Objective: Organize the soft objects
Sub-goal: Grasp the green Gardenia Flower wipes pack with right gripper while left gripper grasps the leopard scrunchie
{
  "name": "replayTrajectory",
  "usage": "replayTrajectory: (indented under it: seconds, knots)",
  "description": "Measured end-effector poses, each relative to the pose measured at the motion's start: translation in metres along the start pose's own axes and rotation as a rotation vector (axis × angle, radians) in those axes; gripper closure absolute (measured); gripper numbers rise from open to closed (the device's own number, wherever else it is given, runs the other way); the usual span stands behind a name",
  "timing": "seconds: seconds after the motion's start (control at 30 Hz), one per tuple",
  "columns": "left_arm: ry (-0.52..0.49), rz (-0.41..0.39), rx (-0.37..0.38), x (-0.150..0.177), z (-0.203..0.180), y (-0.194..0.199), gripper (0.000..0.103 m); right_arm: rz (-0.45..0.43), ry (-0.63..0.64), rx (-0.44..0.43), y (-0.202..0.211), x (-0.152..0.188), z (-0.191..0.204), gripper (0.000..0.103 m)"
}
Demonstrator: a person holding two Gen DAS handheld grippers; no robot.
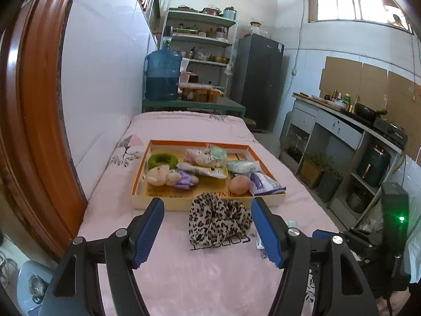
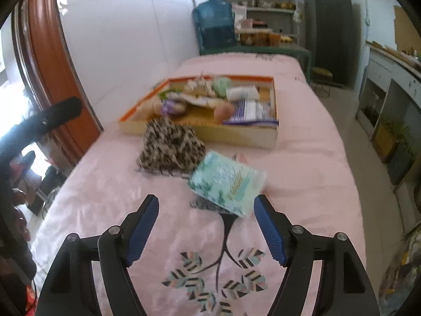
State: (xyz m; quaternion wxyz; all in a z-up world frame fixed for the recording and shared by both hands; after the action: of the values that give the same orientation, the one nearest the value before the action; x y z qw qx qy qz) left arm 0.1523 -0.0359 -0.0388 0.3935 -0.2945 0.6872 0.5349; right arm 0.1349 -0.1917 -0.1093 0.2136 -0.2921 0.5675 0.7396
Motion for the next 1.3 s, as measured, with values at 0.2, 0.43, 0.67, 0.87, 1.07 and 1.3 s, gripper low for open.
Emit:
replayTrajectory:
  seconds: [0.2, 0.43, 0.67, 0.87, 1.07, 1.3]
  knots:
    - [0.018, 0.031, 0.004, 0.010, 0.004, -0.009, 0.035, 0.069, -0.021, 0.027, -0.028, 0.006, -0.026, 0.027]
    - [0.040, 0.049, 0.002, 0.014, 0.011, -0.019, 0.035, 0.092, -0.013, -0.019, -0.046, -0.002, -0.040, 0.026]
    - [0.048, 0.057, -0.004, 0.014, 0.016, -0.021, 0.035, 0.193, 0.230, -0.080, -0.061, -0.014, -0.030, 0.026]
    - [0.065, 0.058, -0.017, 0.014, 0.022, -0.023, 0.035, 0.294, 0.492, -0.136, -0.066, -0.022, -0.024, 0.026]
    - [0.080, 0.065, -0.022, 0.014, 0.024, -0.026, 0.035, 0.394, 0.779, -0.180, -0.077, -0.021, -0.014, 0.026]
    - [0.057, 0.104, -0.011, 0.018, 0.019, -0.043, 0.035, 0.372, 0.803, -0.199, -0.086, -0.016, -0.005, 0.026]
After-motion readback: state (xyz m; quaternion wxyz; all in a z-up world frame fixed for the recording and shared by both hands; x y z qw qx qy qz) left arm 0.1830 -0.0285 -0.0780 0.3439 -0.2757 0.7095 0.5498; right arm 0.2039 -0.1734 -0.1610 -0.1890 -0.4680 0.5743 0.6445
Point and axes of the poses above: each gripper's, at about its wrist camera, not at the fingertips, and y roughly against the way its jaws point, z to its left, x to its underside, the point moved 5 cm from there along -y, roughly the way its jaws point, and after that the axes turned 2 degrees about -x, right-handed, at the moved point
